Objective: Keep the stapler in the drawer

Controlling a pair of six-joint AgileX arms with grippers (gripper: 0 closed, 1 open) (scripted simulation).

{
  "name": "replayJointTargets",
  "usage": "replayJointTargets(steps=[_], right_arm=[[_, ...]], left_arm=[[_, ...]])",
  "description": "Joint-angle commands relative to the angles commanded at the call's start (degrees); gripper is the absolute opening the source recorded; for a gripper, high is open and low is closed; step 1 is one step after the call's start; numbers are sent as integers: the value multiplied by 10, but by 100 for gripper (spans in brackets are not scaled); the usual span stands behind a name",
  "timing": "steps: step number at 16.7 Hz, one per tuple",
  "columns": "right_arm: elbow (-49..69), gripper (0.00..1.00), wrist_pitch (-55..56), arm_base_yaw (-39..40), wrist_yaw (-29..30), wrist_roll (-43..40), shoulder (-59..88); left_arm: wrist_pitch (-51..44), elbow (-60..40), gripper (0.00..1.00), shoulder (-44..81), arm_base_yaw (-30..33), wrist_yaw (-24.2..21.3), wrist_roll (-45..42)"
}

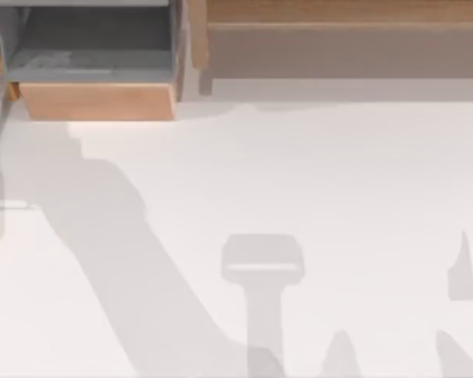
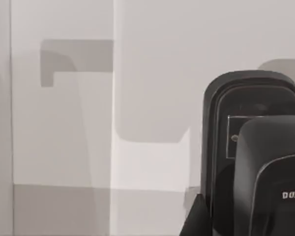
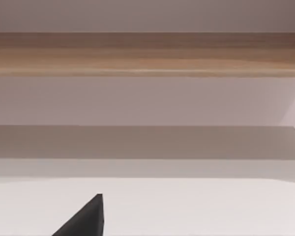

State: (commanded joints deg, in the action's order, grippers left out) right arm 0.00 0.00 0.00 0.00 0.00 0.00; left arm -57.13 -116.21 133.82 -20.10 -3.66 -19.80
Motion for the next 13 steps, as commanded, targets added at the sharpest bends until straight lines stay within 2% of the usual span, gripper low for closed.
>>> replayJointTargets(steps=[8,13], right_arm=[[0,100,0,0,0,0,0],[0,100,0,0,0,0,0]], left_arm=[[-25,2,0,20,-1,-6,-16],[-6,-57,0,-21,-9,-27,11]])
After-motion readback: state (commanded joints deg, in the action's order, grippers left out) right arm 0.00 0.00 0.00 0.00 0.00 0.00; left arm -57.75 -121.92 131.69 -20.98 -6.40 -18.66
